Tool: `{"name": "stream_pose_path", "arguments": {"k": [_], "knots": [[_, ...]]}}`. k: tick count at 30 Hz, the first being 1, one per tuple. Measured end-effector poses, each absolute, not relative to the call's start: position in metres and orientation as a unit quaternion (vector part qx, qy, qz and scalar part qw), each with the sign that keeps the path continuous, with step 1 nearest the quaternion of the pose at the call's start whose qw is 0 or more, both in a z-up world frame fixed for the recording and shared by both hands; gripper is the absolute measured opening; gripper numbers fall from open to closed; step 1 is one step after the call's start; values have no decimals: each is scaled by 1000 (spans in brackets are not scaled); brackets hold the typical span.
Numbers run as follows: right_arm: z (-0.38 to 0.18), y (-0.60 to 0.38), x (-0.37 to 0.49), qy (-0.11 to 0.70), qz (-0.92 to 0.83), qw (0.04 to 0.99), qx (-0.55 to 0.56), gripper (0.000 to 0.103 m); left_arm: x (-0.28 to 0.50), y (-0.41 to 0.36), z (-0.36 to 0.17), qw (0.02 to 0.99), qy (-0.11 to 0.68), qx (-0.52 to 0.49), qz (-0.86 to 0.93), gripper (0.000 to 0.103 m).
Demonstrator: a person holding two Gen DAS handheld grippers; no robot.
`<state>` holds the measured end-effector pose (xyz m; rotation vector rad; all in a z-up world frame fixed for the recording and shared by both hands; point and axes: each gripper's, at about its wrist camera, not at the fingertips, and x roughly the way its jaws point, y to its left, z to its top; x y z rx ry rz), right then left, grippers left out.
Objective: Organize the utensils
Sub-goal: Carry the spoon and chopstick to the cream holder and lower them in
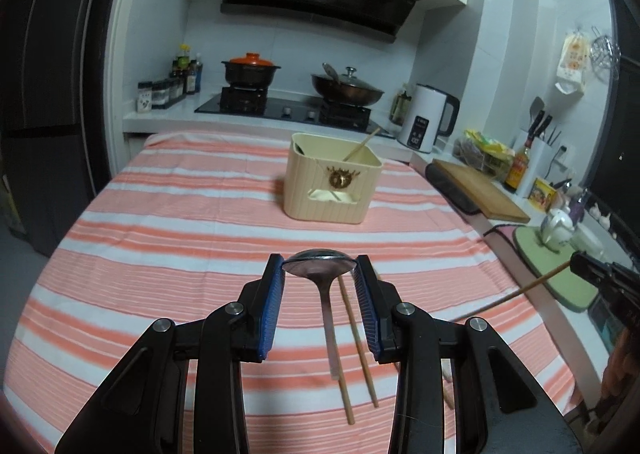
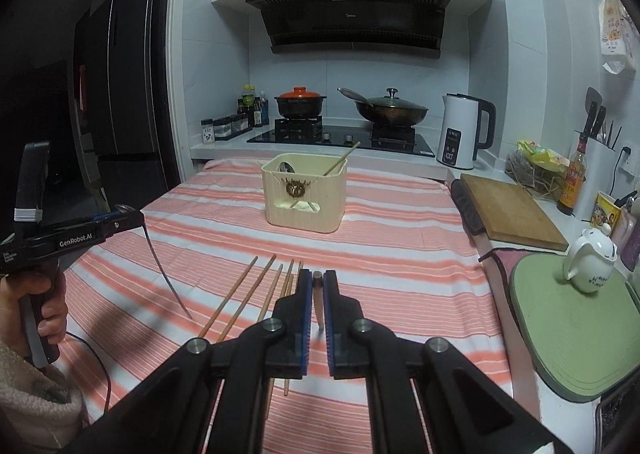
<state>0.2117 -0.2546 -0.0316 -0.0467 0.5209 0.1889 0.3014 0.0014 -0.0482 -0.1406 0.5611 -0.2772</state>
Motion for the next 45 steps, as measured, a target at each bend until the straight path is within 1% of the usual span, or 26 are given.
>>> {"name": "stream_pose_path", "arguments": {"k": [18, 24, 29, 35, 45], "knots": [[2, -247, 221, 227, 130, 965, 0, 6, 296, 1, -24, 949, 261, -77, -162, 36], [11, -246, 233, 219, 139, 966, 6, 6, 311, 2, -19, 942, 274, -80, -176, 36], [24, -249, 252, 212, 146, 966, 15, 6, 327, 2, -10, 935, 282, -87, -196, 36], [44, -245, 285, 193, 149, 970, 5, 6, 353, 2, 14, 937, 271, -84, -203, 36], [75, -236, 372, 166, 147, 975, 0, 6, 431, -8, 64, 948, 243, -65, -196, 36]]}}
